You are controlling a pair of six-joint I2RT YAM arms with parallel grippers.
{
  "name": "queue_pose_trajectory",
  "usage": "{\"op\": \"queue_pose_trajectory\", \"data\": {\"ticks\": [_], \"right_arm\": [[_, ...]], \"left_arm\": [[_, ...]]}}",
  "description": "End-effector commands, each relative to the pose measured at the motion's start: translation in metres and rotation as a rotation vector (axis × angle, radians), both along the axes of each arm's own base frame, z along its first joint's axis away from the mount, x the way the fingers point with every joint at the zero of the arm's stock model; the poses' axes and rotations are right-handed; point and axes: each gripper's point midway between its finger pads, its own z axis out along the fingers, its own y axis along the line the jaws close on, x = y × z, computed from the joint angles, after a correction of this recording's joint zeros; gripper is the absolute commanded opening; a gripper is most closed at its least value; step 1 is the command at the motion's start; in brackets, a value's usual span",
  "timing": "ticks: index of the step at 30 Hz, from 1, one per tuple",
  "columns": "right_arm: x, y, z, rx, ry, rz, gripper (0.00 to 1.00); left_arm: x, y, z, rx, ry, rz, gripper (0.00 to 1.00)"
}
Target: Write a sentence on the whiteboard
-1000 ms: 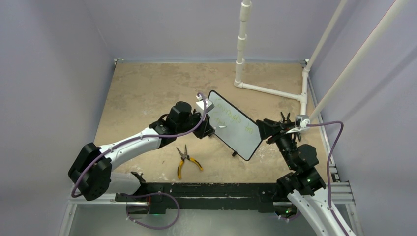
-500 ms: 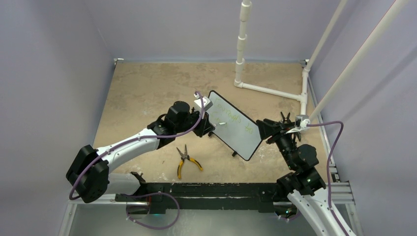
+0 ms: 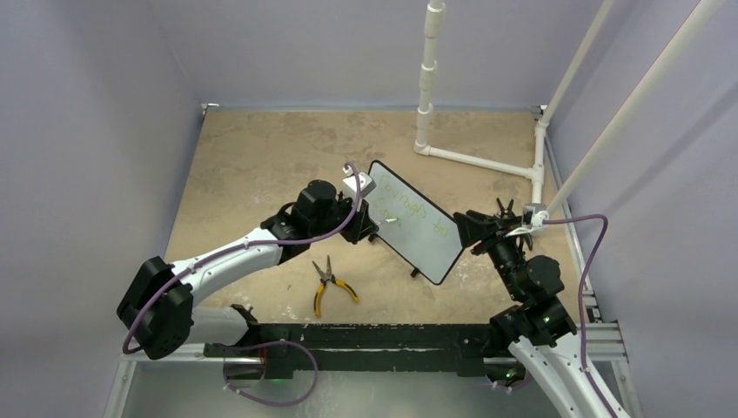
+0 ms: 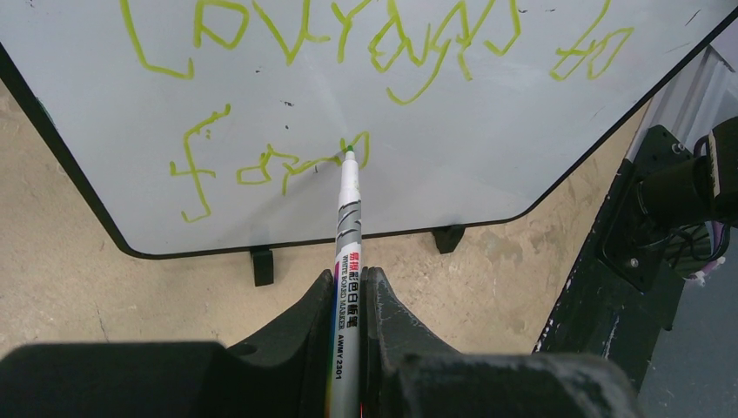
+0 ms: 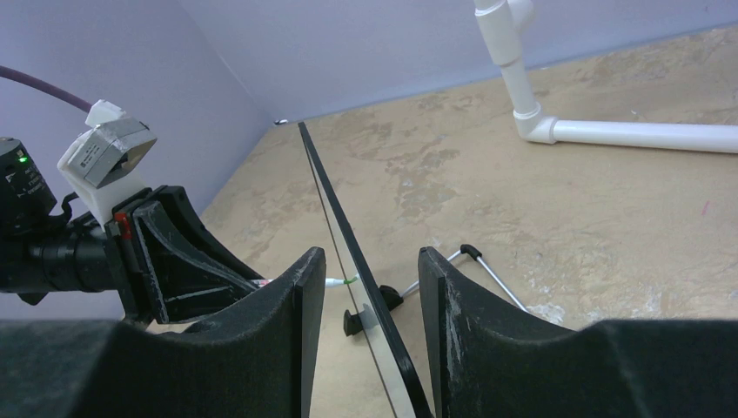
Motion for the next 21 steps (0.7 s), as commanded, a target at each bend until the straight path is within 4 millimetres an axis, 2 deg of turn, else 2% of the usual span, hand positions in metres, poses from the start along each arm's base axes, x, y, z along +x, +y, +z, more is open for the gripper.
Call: {"op": "queue_pose_trajectory", "data": {"ticks": [1,7,12,21], "right_arm": [[0.000,-0.001,0.006,0.001,-0.026,-0.005,0.47],[0.000,-0.001,0.006,0.001,-0.023,-0.005,0.47],[0.000,0.000,0.005,0.000,-0.024,-0.003,0.47],[0.000,-0.001,0.006,0.001,-0.023,-0.004,0.47]], "left_arm": [[0.003,0.000,0.005,-0.019,-0.016,0.020,0.00],[0.004,0.000,0.006,-0.019,-0.021,0.018,0.00],[0.004,-0.006,0.016,-0.048,-0.045,-0.012,0.00],[-0.004,-0.010,0.014,-0.047,-0.044,-0.055,0.00]]}}
